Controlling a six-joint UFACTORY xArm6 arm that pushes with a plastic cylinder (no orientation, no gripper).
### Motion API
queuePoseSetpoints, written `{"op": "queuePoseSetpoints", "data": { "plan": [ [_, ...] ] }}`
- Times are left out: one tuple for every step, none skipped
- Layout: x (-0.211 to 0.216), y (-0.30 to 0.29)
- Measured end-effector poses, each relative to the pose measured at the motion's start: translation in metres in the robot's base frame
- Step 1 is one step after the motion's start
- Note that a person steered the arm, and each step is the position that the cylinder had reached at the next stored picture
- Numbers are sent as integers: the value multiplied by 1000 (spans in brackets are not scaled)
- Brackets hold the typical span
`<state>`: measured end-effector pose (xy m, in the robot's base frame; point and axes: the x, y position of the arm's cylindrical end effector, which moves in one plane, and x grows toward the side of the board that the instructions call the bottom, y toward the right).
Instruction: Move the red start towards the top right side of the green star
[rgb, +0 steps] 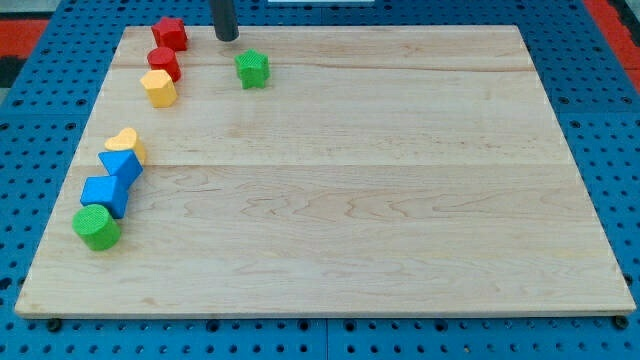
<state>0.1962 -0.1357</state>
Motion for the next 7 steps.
{"op": "queuePoseSetpoints", "data": {
  "plan": [
    [-5,-26],
    [-5,-40],
    [-5,-51],
    [-5,-50],
    [-4,-45],
    [-3,-9],
    [8,-6]
  ]
}}
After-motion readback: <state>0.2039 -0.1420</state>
